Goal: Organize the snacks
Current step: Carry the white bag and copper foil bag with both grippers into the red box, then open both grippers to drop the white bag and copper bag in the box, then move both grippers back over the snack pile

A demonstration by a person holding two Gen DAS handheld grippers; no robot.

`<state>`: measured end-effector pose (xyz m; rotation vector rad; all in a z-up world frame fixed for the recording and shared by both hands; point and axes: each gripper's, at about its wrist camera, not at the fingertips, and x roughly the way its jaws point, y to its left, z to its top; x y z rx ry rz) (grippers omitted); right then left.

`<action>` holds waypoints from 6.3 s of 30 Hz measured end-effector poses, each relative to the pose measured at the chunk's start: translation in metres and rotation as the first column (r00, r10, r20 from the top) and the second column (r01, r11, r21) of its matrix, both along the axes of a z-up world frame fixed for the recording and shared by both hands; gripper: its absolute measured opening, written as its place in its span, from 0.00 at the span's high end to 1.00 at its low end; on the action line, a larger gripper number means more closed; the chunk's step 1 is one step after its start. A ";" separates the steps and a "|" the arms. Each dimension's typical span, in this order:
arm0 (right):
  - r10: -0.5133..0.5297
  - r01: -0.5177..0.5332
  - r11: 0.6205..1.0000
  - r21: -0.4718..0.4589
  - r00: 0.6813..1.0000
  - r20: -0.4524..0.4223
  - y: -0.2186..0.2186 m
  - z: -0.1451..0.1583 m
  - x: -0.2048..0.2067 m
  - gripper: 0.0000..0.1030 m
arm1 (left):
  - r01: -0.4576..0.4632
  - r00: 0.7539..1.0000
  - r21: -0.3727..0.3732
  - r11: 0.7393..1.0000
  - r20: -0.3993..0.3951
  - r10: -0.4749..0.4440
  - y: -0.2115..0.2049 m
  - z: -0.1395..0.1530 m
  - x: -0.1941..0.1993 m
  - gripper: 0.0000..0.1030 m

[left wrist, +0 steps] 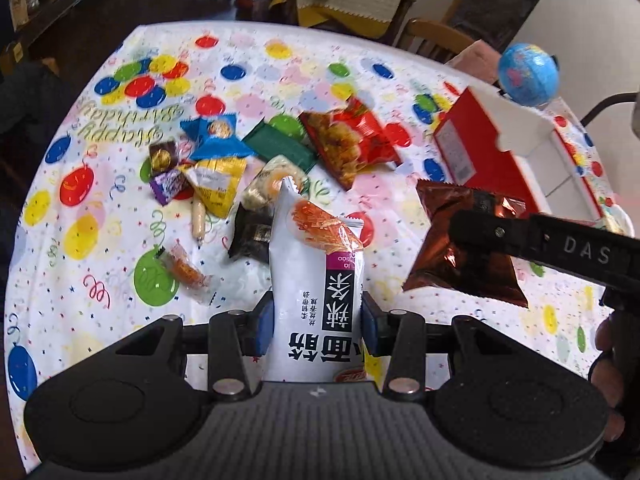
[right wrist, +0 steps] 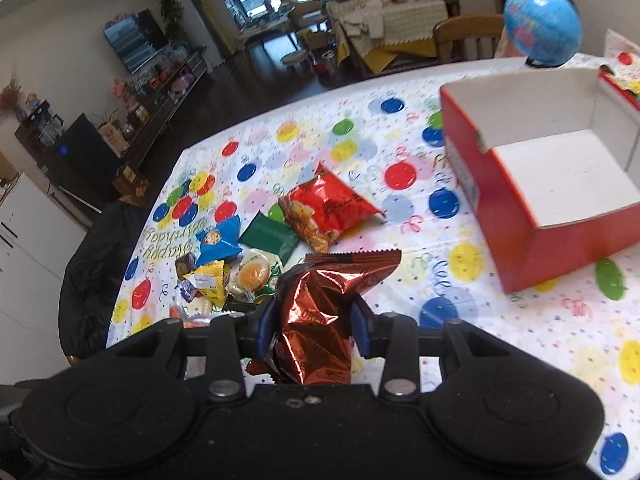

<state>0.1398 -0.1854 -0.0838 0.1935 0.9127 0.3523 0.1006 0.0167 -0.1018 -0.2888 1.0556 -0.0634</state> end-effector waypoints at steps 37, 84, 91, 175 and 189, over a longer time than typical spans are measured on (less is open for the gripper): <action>-0.097 0.119 0.988 -0.103 0.976 0.197 -0.172 0.074 0.041 0.64 | 0.194 0.971 0.094 0.977 0.127 -0.205 -0.181 0.086 0.086 0.58; -0.053 0.042 0.990 -0.137 0.995 -0.081 -0.267 -0.042 0.161 0.59 | 0.359 0.932 0.243 0.901 -0.139 -0.334 -0.332 -0.038 0.237 0.56; -0.064 0.056 0.991 -0.120 0.996 -0.062 -0.273 -0.032 0.156 0.55 | 0.340 0.940 0.225 0.913 -0.101 -0.326 -0.326 -0.025 0.231 0.40; 0.111 -0.098 0.993 -0.070 0.967 0.228 0.000 0.036 -0.049 0.01 | -0.070 0.977 0.179 0.981 0.213 0.031 0.052 0.054 -0.025 0.00; 0.407 -0.380 0.903 -0.202 0.905 0.119 0.057 -0.023 -0.002 0.03 | -0.200 0.979 0.152 0.968 -0.004 0.203 0.074 -0.017 0.010 0.00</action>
